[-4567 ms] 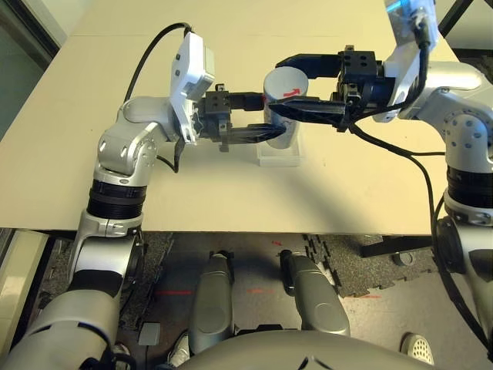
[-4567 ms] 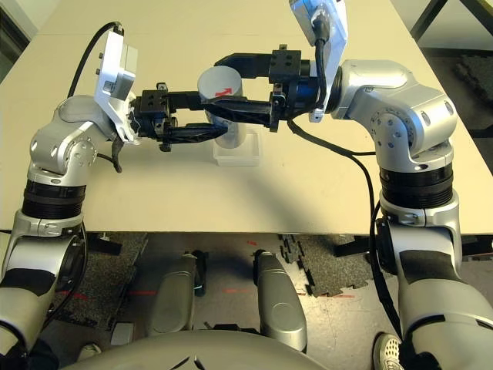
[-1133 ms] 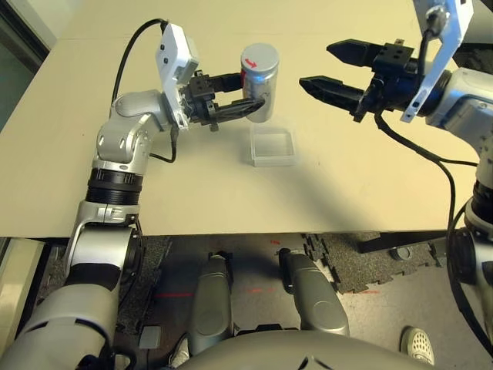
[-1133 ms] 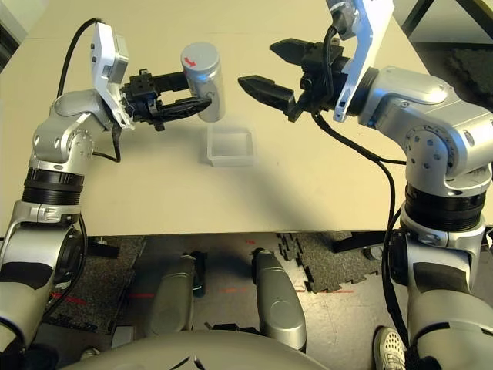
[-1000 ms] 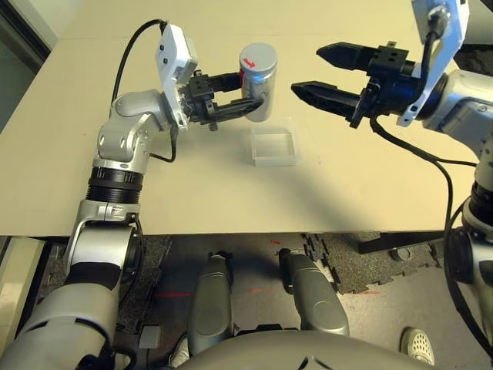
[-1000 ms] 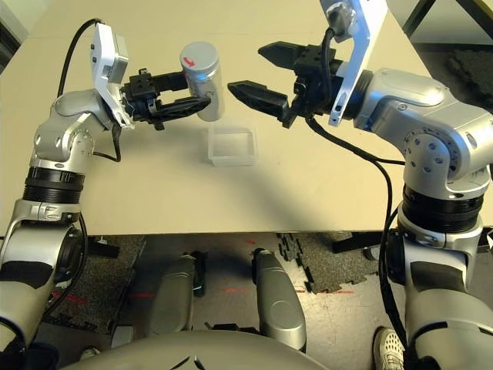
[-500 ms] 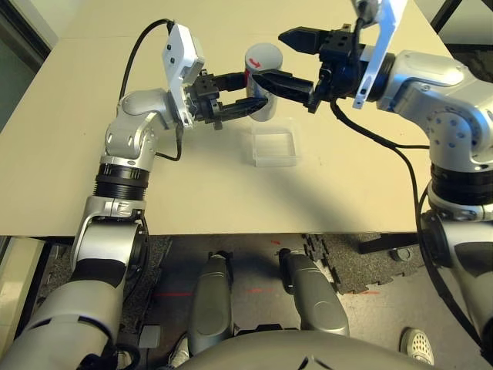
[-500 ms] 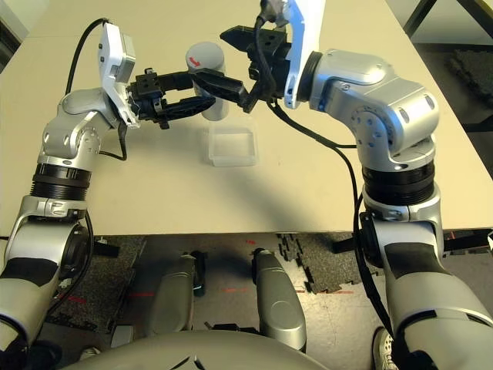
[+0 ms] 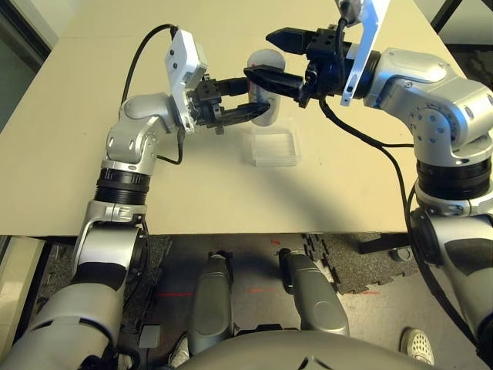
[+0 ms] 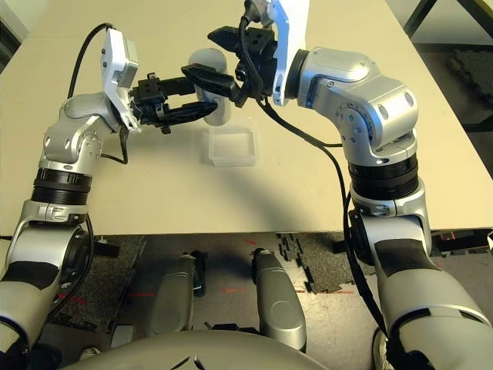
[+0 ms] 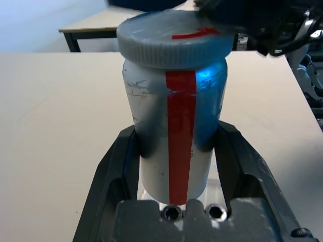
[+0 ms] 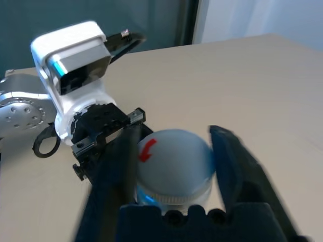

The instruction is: Pour the medicine from the bottle into the box.

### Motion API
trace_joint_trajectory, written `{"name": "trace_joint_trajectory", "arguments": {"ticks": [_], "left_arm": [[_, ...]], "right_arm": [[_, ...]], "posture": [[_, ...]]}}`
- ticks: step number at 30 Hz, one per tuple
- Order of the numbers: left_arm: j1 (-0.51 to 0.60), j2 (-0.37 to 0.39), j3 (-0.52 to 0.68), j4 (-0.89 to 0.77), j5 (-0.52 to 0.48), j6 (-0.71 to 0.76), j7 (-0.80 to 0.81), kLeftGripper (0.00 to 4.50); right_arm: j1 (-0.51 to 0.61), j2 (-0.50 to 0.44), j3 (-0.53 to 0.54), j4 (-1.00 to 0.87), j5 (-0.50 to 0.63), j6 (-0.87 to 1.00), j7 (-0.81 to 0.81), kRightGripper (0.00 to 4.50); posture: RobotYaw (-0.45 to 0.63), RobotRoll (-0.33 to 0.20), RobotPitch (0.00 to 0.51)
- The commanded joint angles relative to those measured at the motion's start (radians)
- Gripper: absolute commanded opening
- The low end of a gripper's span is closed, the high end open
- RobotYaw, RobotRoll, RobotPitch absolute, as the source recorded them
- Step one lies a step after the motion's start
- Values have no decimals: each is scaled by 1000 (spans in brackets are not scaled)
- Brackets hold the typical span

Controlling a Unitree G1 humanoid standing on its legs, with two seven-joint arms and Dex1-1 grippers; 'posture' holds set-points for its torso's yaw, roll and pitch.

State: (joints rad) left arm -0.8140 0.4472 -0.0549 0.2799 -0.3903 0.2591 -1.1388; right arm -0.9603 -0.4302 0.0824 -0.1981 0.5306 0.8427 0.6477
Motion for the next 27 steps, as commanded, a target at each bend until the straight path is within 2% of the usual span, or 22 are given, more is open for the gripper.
{"name": "trace_joint_trajectory", "arguments": {"ticks": [1, 7, 9, 12, 19, 27], "left_arm": [[-2, -2, -6, -19, 4, 2, -7, 2308], [-6, 0, -6, -12, 4, -1, -10, 2308], [-6, 1, -6, -10, 6, -2, -11, 2308], [-6, 2, -6, -5, 8, -5, -11, 2308], [-10, 5, -7, 12, 16, -14, -13, 2308], [-15, 0, -9, 10, 14, -15, -10, 2308]], "right_arm": [[14, 1, 22, -31, 12, 28, 19, 1897], [20, -2, 21, -45, 14, 45, 25, 1897], [17, 0, 17, -45, 16, 50, 25, 1525], [-2, 11, -5, -43, 32, 70, 13, 2090], [-32, 8, -22, -67, 73, 137, 13, 4475], [-24, -1, -6, -66, 54, 126, 17, 4500]], "posture": [[-55, 0, 199], [-55, 0, 201], [-55, 0, 202], [-55, 0, 202], [-58, 0, 204], [-56, 0, 205]]}}
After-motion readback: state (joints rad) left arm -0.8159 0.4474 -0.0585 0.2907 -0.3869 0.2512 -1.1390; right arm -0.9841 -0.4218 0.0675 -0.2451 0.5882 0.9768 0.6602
